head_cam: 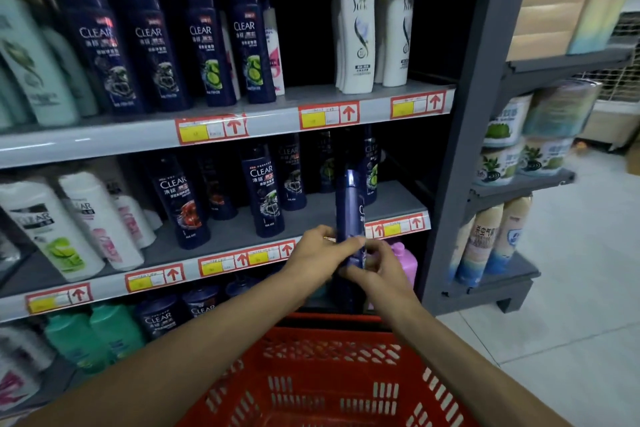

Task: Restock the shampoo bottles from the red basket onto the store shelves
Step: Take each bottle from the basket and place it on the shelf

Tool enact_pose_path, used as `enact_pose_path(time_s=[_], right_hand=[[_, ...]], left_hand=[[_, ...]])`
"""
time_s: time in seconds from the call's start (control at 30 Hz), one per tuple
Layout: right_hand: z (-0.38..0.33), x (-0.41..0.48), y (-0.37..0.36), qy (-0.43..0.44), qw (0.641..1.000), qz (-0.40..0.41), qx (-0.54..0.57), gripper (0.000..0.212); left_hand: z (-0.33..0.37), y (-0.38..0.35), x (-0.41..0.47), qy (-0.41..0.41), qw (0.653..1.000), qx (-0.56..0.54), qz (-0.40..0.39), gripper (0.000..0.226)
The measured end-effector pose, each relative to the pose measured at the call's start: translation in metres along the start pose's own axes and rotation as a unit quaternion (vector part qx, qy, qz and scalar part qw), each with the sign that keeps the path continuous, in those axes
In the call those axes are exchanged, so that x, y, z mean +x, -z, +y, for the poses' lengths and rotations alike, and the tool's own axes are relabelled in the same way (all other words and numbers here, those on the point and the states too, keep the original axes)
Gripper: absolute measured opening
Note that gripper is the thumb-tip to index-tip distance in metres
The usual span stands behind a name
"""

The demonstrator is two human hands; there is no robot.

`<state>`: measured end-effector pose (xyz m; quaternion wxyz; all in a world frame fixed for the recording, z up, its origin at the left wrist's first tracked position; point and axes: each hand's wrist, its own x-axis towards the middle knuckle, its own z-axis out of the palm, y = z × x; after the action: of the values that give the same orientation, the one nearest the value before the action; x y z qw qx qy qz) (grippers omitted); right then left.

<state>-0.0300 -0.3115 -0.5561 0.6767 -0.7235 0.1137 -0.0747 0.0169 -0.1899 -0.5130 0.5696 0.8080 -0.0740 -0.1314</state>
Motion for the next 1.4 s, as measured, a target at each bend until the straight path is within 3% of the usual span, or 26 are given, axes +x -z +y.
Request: enact_pose_path(time_s=[0.17, 0.3, 0.37, 0.53, 0.6, 0.8, 0.93, 1.07, 1.4], right_hand=[[-0.007, 0.024, -0.001, 0.061, 0.989, 0.055, -0.121, 0.073], [-0.018, 0.047, 0.001, 0.089, 0.987, 0.052, -0.124, 0.072], [-0.021, 0.061, 0.004, 0.065, 0.992, 0.027, -0.107, 0.066], [-0.027, 0.09, 0.019, -0.016, 0.997, -0.065, -0.028, 0.028], [-0.023, 0.101, 0.021, -0.022, 0.995, -0.094, 0.0, 0.025], [-0.016, 0.129, 0.012, 0.044, 0.998, -0.036, 0.021, 0.041], [-0.004, 0.149, -0.001, 0.1, 0.993, 0.04, -0.045, 0.042], [0.004, 0.169, -0.014, 0.159, 0.978, 0.105, -0.088, 0.04], [0.017, 0.208, -0.037, 0.21, 0.946, 0.171, -0.179, 0.044]], left_hand=[[0.008, -0.005, 0.028, -0.004, 0.997, -0.065, 0.029, 0.039], [0.022, -0.001, 0.051, -0.004, 0.995, -0.098, 0.028, 0.028], [0.025, 0.004, 0.064, 0.002, 0.993, -0.118, 0.026, 0.025], [0.017, 0.008, 0.096, 0.006, 0.989, -0.145, 0.017, 0.022], [0.014, 0.005, 0.106, -0.01, 0.987, -0.161, 0.02, 0.022], [0.008, 0.0, 0.134, -0.038, 0.982, -0.163, 0.083, 0.061], [0.001, -0.006, 0.142, -0.11, 0.988, -0.024, 0.11, 0.043], [-0.019, -0.009, 0.157, -0.11, 0.98, 0.069, 0.152, 0.057], [-0.038, -0.009, 0.195, -0.091, 0.981, 0.018, 0.171, 0.036]])
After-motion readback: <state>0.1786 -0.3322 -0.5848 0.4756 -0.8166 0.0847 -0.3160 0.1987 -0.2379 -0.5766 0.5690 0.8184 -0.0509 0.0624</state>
